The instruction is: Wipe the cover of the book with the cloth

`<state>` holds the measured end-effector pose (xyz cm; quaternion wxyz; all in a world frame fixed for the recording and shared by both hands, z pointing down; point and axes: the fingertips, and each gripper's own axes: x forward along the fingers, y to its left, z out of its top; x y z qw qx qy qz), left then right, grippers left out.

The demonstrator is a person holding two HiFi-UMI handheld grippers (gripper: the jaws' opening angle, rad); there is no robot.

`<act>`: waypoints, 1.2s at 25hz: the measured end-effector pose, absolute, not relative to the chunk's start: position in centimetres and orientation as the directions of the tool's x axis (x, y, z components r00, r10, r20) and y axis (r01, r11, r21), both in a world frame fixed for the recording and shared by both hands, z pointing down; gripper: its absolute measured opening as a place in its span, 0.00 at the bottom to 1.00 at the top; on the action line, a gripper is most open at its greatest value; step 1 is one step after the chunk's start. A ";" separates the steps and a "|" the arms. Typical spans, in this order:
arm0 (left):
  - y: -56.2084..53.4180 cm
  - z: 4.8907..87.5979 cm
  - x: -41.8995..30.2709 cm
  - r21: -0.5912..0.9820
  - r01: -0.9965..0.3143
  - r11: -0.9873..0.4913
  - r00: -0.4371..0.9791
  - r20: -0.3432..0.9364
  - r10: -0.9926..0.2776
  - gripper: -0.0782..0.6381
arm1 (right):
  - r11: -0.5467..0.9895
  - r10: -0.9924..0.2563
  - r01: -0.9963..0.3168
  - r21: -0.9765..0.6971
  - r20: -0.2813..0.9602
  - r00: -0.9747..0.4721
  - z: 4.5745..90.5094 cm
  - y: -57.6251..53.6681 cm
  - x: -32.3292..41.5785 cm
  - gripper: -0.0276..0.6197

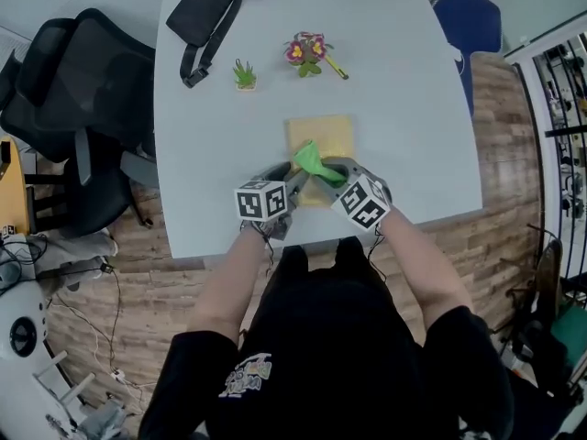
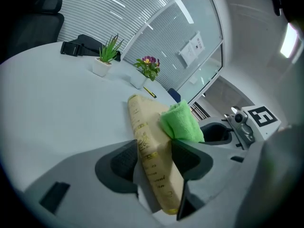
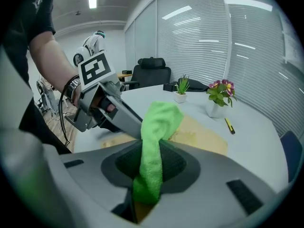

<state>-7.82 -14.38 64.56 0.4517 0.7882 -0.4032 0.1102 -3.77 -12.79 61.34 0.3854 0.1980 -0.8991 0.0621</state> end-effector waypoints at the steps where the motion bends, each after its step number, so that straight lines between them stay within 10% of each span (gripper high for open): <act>1: -14.4 64.6 -7.8 0.625 -0.734 -0.266 0.652 0.538 -0.535 0.43 | 0.911 -0.312 -0.411 0.040 0.718 -0.622 61.4 -12.4 -3.7 0.19; 30: -14.6 64.5 -8.0 0.685 -0.689 -0.237 0.691 0.523 -0.499 0.41 | 0.831 -0.342 -0.550 -0.085 0.701 -0.626 61.5 -5.0 -6.9 0.19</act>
